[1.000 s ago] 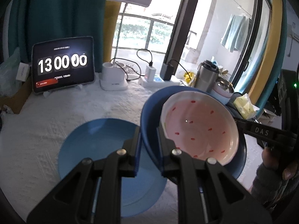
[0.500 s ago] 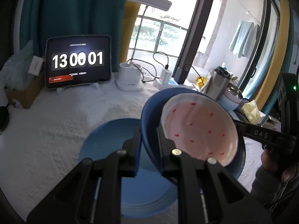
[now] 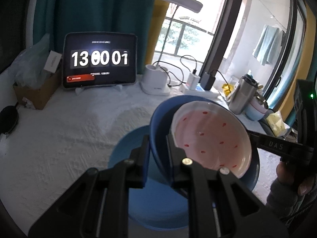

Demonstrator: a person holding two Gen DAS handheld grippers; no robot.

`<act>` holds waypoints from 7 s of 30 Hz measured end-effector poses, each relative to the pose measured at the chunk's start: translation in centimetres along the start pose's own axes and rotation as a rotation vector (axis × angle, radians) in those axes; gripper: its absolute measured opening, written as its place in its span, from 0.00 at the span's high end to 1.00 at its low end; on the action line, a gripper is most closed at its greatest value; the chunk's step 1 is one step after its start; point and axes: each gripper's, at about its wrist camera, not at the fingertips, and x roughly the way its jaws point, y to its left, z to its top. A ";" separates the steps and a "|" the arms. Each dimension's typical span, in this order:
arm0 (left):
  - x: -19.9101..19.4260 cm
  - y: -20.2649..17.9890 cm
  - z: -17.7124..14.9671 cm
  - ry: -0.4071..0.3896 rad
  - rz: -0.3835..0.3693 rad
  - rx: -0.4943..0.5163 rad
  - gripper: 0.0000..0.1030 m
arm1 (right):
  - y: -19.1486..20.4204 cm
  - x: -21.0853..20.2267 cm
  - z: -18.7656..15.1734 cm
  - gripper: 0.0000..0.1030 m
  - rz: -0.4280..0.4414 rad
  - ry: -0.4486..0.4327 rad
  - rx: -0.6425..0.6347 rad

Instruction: Organize plates and bowls

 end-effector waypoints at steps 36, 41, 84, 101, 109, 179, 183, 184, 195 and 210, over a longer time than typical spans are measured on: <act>0.6 1.5 -0.7 0.013 0.104 0.071 0.81 | 1.8 3.5 -0.5 0.91 0.009 0.066 0.009; 0.2 1.3 -0.7 0.009 0.111 0.071 0.79 | 1.7 3.3 -0.6 0.90 0.004 0.066 0.015; -5.1 -3.3 -3.5 -0.032 0.057 0.099 0.54 | 1.1 -3.3 -4.3 0.46 -0.060 -0.017 -0.095; -8.4 -6.4 -5.2 -0.075 -0.001 0.147 0.30 | -0.1 -7.6 -6.9 0.46 -0.093 -0.076 -0.084; -10.2 -7.8 -6.3 -0.088 -0.026 0.181 0.16 | -0.6 -10.1 -8.5 0.46 -0.115 -0.119 -0.070; -22.7 -10.0 -7.9 -0.447 0.013 0.213 0.15 | -1.9 -26.5 -14.1 0.46 -0.321 -0.515 -0.075; -22.7 -10.0 -7.9 -0.445 0.014 0.213 0.15 | -1.8 -26.4 -14.2 0.46 -0.318 -0.511 -0.077; -22.7 -10.1 -7.9 -0.445 0.014 0.212 0.15 | -1.8 -26.4 -14.2 0.46 -0.318 -0.510 -0.077; -22.5 -9.9 -8.1 -0.437 0.019 0.207 0.14 | -1.8 -26.2 -14.2 0.46 -0.317 -0.508 -0.072; -22.6 -9.9 -8.1 -0.436 0.018 0.207 0.14 | -1.7 -26.0 -14.2 0.46 -0.317 -0.506 -0.073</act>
